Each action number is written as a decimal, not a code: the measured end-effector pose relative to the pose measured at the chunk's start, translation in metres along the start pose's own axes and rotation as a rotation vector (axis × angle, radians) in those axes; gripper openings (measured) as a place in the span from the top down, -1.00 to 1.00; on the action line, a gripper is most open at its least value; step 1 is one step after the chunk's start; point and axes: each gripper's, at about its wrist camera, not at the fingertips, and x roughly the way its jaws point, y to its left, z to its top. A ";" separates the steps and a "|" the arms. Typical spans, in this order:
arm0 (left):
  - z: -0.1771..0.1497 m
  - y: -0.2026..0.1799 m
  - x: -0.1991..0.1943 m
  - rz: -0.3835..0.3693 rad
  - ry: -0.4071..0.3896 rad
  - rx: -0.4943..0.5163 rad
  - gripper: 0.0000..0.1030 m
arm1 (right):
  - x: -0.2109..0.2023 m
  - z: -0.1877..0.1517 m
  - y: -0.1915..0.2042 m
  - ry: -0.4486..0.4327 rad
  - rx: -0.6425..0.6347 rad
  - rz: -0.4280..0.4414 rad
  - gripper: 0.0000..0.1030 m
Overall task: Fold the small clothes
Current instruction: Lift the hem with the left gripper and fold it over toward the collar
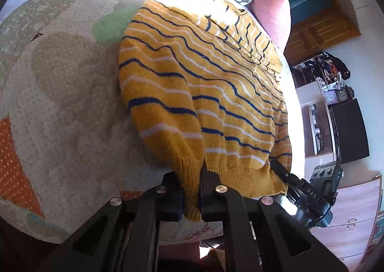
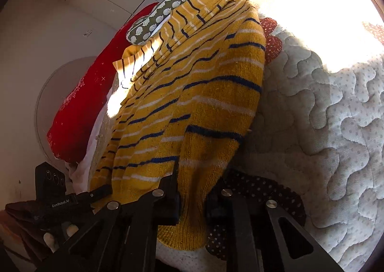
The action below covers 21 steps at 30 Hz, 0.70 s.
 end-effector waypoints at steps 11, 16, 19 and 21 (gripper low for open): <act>-0.045 -0.019 -0.058 0.028 -0.081 0.100 0.83 | -0.043 -0.040 0.006 0.029 -0.017 0.130 0.79; -0.074 -0.007 -0.064 0.062 -0.059 0.089 0.83 | -0.063 -0.081 0.004 0.069 -0.039 0.125 0.79; -0.078 0.001 -0.064 0.066 -0.049 0.069 0.83 | -0.073 -0.094 0.005 0.067 -0.047 0.118 0.79; -0.072 0.001 -0.064 0.060 -0.050 0.070 0.83 | -0.077 -0.088 0.007 0.057 -0.054 0.128 0.79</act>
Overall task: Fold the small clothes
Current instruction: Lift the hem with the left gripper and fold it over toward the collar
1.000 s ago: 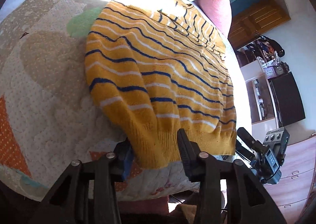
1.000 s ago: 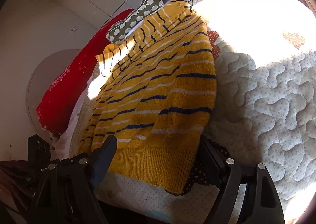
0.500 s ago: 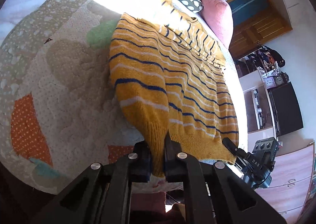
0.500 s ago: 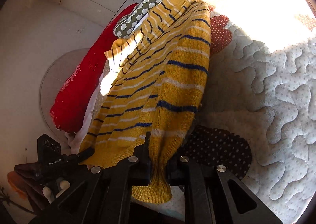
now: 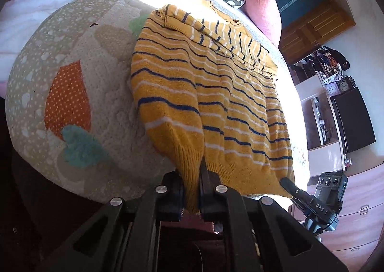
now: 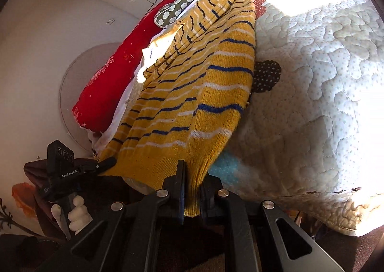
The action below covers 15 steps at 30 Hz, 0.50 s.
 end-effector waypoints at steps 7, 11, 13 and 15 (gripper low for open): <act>0.034 -0.023 0.001 0.027 -0.063 0.064 0.83 | 0.011 0.047 0.028 -0.049 -0.100 -0.041 0.80; 0.068 -0.036 0.003 0.057 -0.088 0.088 0.83 | 0.026 0.080 0.036 -0.056 -0.116 -0.063 0.80; 0.089 -0.046 0.003 0.067 -0.120 0.115 0.83 | 0.032 0.101 0.042 -0.071 -0.131 -0.077 0.81; 0.113 -0.055 0.006 0.098 -0.149 0.137 0.83 | 0.037 0.126 0.046 -0.084 -0.138 -0.078 0.81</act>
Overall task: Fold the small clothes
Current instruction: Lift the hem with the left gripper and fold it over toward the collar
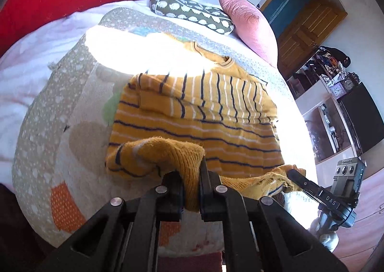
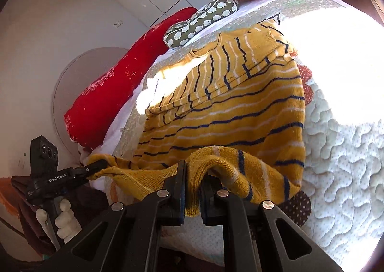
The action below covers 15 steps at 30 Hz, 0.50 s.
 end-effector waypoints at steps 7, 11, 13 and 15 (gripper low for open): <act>0.092 -0.015 0.056 0.052 0.015 0.019 0.83 | 0.025 0.092 0.000 -0.050 -0.008 -0.046 0.81; 0.138 -0.024 0.098 0.090 0.039 0.018 0.83 | 0.054 0.139 -0.014 -0.048 0.025 -0.093 0.81; 0.158 -0.026 0.121 0.105 0.054 0.014 0.83 | 0.071 0.160 -0.024 -0.045 0.051 -0.107 0.81; 0.175 -0.025 0.144 0.125 0.068 0.006 0.83 | 0.089 0.178 -0.035 -0.034 0.065 -0.133 0.81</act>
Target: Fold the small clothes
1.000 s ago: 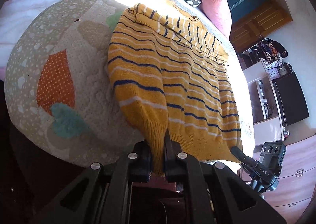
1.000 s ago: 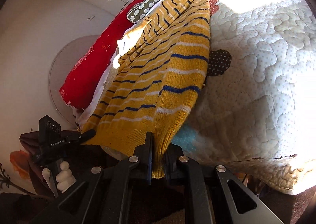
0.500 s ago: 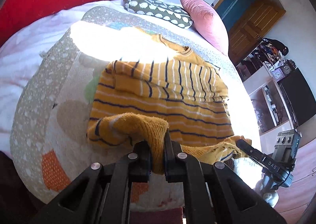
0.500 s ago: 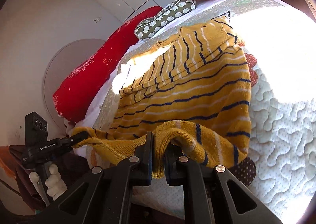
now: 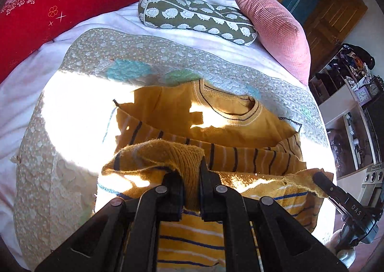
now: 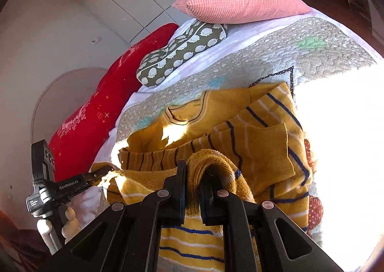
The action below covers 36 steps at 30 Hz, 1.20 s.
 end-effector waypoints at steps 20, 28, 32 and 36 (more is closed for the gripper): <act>0.077 0.032 0.089 -0.134 0.150 -0.182 0.47 | 0.082 0.073 -0.097 -0.002 0.404 0.051 0.31; 0.078 0.063 0.049 -0.202 0.090 -0.250 0.15 | 0.029 0.073 -0.065 -0.053 0.218 -0.048 0.16; 0.074 0.089 0.023 -0.143 0.031 -0.279 -0.08 | 0.025 0.046 -0.043 0.001 0.054 -0.149 0.06; 0.061 0.087 0.009 -0.016 0.016 -0.194 -0.08 | 0.033 0.024 -0.032 0.037 -0.076 -0.263 0.06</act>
